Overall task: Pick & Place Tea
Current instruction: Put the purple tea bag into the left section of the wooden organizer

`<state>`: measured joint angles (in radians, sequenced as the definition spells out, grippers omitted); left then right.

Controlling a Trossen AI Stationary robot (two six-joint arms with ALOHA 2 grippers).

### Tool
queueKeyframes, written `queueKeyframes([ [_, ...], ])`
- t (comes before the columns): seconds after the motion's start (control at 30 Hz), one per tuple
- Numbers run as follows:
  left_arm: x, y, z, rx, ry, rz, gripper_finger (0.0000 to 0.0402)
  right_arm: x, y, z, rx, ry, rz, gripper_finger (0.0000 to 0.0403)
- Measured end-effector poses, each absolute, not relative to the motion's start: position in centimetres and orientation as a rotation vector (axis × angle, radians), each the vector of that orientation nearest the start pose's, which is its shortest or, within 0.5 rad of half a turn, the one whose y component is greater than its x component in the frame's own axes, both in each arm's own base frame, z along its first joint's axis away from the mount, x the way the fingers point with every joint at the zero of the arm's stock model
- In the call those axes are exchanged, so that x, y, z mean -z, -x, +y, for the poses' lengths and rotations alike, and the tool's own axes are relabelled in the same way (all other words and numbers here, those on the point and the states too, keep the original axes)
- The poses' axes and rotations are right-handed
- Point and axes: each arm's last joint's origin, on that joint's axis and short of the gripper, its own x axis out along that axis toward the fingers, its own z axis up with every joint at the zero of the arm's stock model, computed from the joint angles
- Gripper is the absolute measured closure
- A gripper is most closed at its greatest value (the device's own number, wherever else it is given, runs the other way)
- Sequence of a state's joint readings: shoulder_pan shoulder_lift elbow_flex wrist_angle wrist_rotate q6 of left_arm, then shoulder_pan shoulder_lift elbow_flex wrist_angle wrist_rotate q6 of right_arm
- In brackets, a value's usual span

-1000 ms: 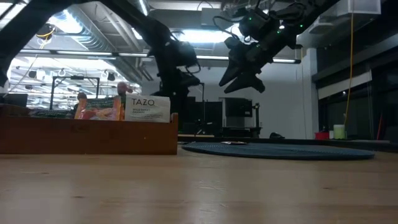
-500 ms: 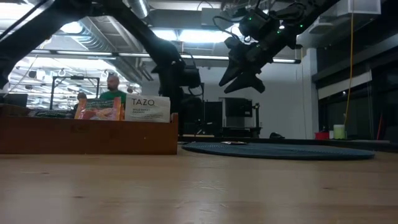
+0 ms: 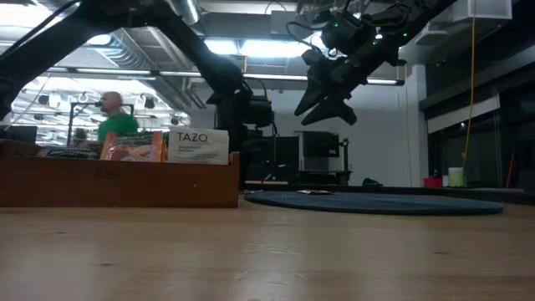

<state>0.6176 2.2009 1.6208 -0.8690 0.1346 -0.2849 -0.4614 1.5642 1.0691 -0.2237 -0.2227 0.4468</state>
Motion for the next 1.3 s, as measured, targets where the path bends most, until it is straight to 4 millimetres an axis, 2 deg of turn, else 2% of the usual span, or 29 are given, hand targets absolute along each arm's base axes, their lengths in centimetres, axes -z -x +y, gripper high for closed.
queueKeyframes([
  [0.17,-13.5,-35.6,22.6,-0.554,0.753,1.354,0.0325,-23.7,-29.9,-14.1,0.382,-0.738,0.661,0.0262],
  [0.47,-13.6,-37.6,19.2,-0.407,0.732,1.366,0.0325,-20.0,-28.4,-14.2,0.361,-0.932,0.645,0.0262],
  [0.63,-14.3,-38.2,17.8,-0.405,0.673,1.361,0.0325,-19.3,-28.1,-13.9,0.357,-0.947,0.657,0.0262],
  [0.73,-15.9,-37.6,17.9,-0.46,0.628,1.346,0.0325,-19.2,-28.0,-13.9,0.359,-0.947,0.66,0.0262],
  [0.83,-19.2,-36.7,18.5,-0.508,0.596,1.266,0.0325,-19.2,-28.1,-13.9,0.357,-0.943,0.653,0.0262],
  [0.9,-20.7,-36.0,18.7,-0.524,0.591,1.24,0.0325,-19.3,-28.2,-14.0,0.353,-0.938,0.643,0.0262],
  [1.07,-22.8,-34.9,18.5,-0.532,0.593,1.221,0.0325,-19.4,-28.2,-14.0,0.349,-0.931,0.629,0.0262],
  [1.13,-22.0,-34.7,18.3,-0.53,0.601,1.245,0.0325,-19.5,-28.3,-14.0,0.348,-0.928,0.623,0.0262],
  [1.3,-18.6,-34.0,17.8,-0.508,0.657,1.262,0.0326,-19.6,-28.4,-14.1,0.343,-0.923,0.602,0.0262],
])
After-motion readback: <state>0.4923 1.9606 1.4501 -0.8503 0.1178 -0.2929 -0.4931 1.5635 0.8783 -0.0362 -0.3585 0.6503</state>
